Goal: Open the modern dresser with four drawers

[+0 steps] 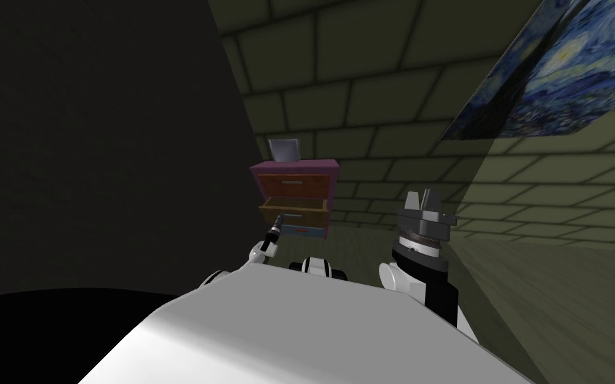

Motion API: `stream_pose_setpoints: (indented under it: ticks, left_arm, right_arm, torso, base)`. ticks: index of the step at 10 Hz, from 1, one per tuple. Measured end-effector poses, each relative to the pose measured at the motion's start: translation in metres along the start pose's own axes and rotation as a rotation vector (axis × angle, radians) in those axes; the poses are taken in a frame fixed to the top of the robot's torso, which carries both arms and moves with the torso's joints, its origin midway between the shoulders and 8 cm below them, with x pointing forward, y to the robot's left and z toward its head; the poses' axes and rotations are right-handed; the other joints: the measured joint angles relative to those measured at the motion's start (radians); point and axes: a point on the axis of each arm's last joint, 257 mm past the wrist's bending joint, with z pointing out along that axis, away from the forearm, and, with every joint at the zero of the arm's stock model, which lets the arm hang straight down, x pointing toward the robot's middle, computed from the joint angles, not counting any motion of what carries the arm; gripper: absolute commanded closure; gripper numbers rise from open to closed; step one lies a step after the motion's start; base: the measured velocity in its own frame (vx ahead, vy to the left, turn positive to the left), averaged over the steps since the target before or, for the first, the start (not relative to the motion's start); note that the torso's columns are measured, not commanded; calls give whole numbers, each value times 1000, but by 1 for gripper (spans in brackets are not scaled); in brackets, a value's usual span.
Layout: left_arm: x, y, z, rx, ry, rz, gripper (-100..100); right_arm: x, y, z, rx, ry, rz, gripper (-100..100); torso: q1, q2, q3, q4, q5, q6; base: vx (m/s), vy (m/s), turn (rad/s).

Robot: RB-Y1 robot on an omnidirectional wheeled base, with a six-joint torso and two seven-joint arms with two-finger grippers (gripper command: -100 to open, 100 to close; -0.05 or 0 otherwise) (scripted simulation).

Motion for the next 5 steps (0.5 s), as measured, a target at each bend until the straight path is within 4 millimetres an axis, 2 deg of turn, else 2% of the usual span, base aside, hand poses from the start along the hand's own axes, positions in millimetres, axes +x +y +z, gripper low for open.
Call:
stream_pose_setpoints:
  ticks: [3, 4, 5]
  left_arm:
    - [-10, -8, 24, -11, 1, 1, -100]
    - [-10, -6, 24, -19, 2, 0, 0]
    - [-10, -4, 23, -24, 3, 0, 0]
  right_arm:
    - [0, 0, 0, 0, 0, 0, 0]
    - [0, 0, 0, 0, 0, 0, 0]
    - [0, 0, 0, 0, 0, 0, 0]
  torso:
    - [-3, 1, 0, 4, -3, -1]
    - [-3, 0, 0, 3, -3, 0]
    - [-2, -1, -1, 2, -2, 0]
  base:
    - [-73, -22, -2]
    - [-6, -1, 2]
    - [0, 0, 0]
